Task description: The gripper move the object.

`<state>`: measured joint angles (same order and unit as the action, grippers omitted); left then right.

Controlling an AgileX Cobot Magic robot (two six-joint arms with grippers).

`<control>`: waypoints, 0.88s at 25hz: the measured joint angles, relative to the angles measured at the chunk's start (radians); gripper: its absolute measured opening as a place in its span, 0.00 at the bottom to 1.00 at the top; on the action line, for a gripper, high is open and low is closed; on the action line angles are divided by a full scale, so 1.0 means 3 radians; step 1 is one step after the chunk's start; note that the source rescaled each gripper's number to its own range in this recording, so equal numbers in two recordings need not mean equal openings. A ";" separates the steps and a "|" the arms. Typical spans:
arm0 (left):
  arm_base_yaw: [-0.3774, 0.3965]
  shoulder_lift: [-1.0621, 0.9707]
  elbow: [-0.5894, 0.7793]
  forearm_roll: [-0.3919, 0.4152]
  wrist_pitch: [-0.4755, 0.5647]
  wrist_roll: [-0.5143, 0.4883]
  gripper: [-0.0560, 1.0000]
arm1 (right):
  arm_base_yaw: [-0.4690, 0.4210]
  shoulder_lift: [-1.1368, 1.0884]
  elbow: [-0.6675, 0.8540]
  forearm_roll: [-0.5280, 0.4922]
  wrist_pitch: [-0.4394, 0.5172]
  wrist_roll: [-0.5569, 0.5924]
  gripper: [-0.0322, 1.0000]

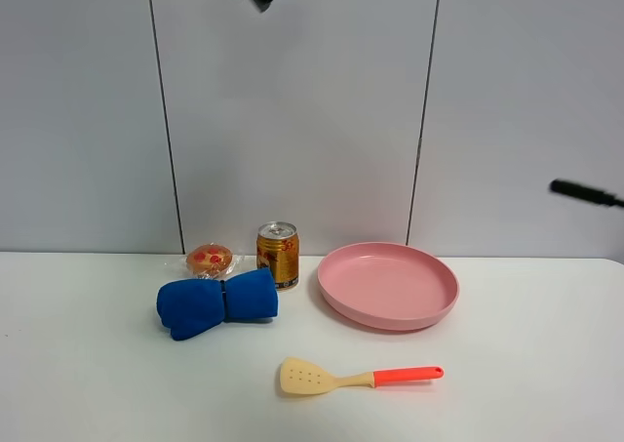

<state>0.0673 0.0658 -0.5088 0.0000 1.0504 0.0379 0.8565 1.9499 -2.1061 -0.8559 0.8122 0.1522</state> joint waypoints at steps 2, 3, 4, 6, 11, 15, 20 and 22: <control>0.0000 0.0000 0.0000 0.0000 0.0000 0.0000 1.00 | 0.0015 -0.0232 -0.0005 0.0076 0.0487 -0.0110 0.58; 0.0000 0.0000 0.0000 0.0000 0.0000 0.0000 1.00 | 0.0015 -0.0313 -0.0005 0.0167 0.0676 -0.0180 0.58; 0.0000 0.0000 0.0000 0.0000 0.0000 0.0000 1.00 | -0.0004 -0.0395 -0.0005 0.0301 0.0888 -0.0258 0.58; 0.0000 0.0000 0.0000 0.0000 0.0000 0.0000 1.00 | -0.0067 -0.0514 -0.0005 0.0591 0.1218 -0.0347 0.58; 0.0000 0.0000 0.0000 0.0000 0.0000 0.0000 1.00 | -0.0297 -0.0677 0.0188 0.1115 0.1332 -0.0356 0.58; 0.0000 0.0000 0.0000 0.0000 0.0000 0.0000 1.00 | -0.0459 -0.0852 0.0832 0.1362 0.1309 -0.0233 0.58; 0.0000 0.0000 0.0000 0.0000 0.0000 0.0000 1.00 | -0.0638 -0.1190 0.1793 0.1692 0.0765 -0.0095 0.58; 0.0000 0.0000 0.0000 0.0000 0.0000 0.0000 1.00 | -0.0714 -0.1355 0.2213 0.1853 0.0499 -0.0084 0.58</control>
<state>0.0673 0.0658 -0.5088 0.0000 1.0504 0.0379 0.6424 1.5433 -1.4421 -0.3000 0.9618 0.1271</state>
